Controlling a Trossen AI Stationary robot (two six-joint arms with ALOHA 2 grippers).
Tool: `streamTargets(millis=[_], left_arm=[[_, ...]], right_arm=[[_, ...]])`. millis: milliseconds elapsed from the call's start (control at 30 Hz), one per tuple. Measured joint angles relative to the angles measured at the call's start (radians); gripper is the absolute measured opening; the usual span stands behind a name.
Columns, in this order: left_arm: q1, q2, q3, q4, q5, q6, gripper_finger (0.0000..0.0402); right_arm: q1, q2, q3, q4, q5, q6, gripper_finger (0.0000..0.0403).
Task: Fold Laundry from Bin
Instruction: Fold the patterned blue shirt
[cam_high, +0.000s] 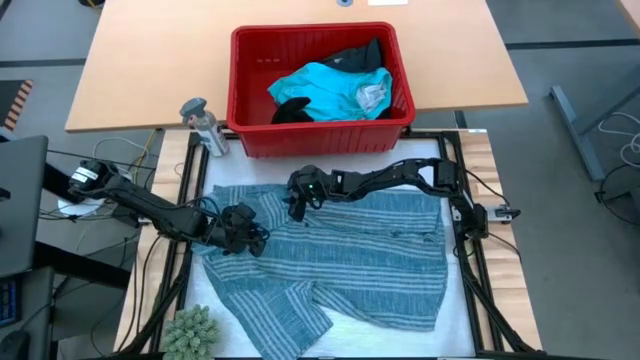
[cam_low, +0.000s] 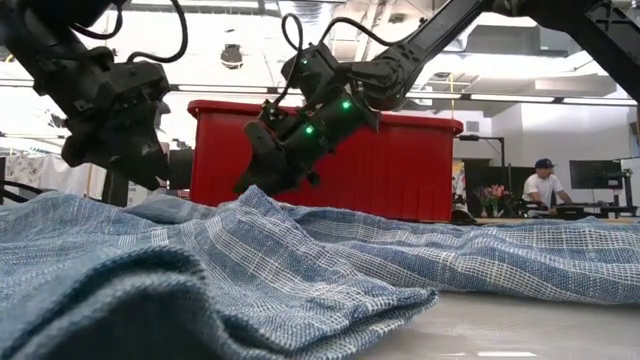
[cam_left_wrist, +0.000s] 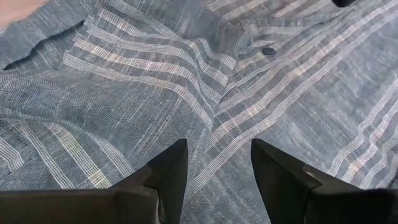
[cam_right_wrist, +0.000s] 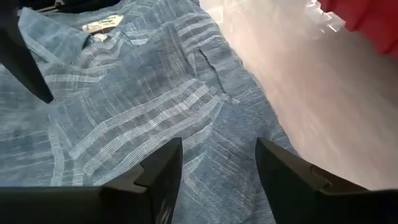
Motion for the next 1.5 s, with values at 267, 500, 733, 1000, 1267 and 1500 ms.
streamTargets(millis=[267,500,733,1000,1267,1500], left_arm=[[-0.006,0.000,0.000,0.000,-0.001,-0.017,0.0165],[-0.014,0.000,0.001,0.001,-0.002,-0.017,0.0165],[-0.025,0.000,0.001,0.011,-0.004,-0.018,0.0165],[-0.026,0.000,0.001,0.038,-0.024,-0.010,0.0165],[-0.026,0.000,0.001,0.038,-0.026,-0.010,0.0165],[-0.034,0.000,0.001,0.018,-0.071,-0.009,0.0165]], right_arm=[[-0.020,0.001,0.000,0.039,0.004,-0.007,0.0222],[-0.007,0.060,0.001,0.080,0.009,-0.002,0.0221],[-0.002,0.063,0.030,0.052,0.024,-0.049,0.0213],[-0.003,0.067,0.029,-0.004,0.030,-0.060,0.0031],[-0.002,0.053,0.029,-0.025,0.083,0.019,0.0018],[0.007,0.028,0.029,-0.146,0.140,0.079,0.0018]])
